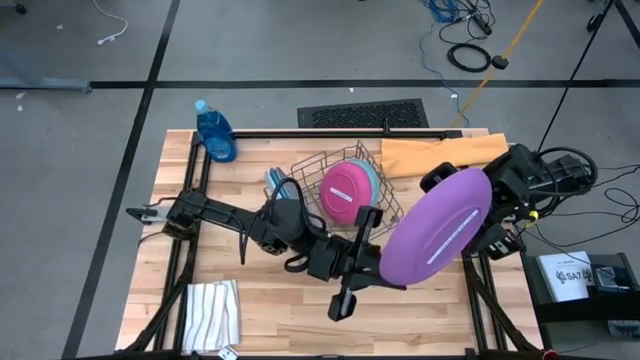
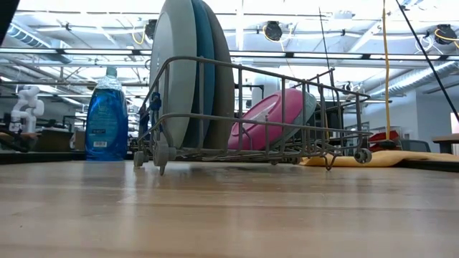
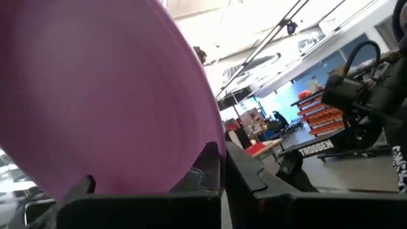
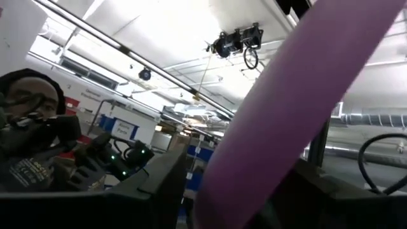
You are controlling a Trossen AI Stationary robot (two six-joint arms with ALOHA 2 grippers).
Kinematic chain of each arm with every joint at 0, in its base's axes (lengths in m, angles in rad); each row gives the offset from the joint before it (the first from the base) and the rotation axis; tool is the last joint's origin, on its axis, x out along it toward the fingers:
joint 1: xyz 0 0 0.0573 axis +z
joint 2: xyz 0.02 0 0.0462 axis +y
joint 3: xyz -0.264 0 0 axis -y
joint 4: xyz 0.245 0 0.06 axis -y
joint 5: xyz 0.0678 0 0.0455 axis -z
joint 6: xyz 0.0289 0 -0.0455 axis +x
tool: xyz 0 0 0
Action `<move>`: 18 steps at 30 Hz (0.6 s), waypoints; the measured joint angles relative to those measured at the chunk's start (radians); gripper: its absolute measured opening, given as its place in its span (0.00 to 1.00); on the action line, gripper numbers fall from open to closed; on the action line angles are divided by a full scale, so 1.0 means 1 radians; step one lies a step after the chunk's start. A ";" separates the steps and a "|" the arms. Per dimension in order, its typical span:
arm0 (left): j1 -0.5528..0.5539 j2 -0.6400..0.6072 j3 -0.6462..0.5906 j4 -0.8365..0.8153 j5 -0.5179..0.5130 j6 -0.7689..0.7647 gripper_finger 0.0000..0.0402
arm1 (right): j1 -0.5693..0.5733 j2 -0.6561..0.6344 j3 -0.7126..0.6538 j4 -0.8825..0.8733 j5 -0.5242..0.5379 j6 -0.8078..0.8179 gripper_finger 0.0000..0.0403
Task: Sort dishes
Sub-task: Put the purple plate into the dish rack
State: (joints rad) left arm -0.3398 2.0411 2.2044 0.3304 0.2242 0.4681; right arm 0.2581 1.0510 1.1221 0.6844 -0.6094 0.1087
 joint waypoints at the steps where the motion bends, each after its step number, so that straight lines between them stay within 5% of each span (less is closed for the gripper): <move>1: 0.003 0.000 0.000 -0.003 -0.001 -0.012 0.00 | 0.000 0.002 0.001 -0.001 0.000 -0.001 0.48; 6: 0.012 0.000 0.000 -0.009 -0.027 -0.045 0.00 | 0.008 0.003 0.001 0.007 -0.022 -0.024 0.37; 12: 0.013 -0.004 0.004 -0.042 -0.051 -0.036 0.00 | 0.014 0.003 0.000 0.009 -0.030 -0.015 0.09; 18: 0.007 -0.005 0.004 -0.039 -0.091 -0.041 0.08 | 0.021 0.002 0.000 0.010 -0.032 -0.048 0.08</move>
State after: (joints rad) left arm -0.3329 2.0358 2.2085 0.2917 0.1335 0.4267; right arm 0.2788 1.0534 1.1221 0.6942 -0.6413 0.0610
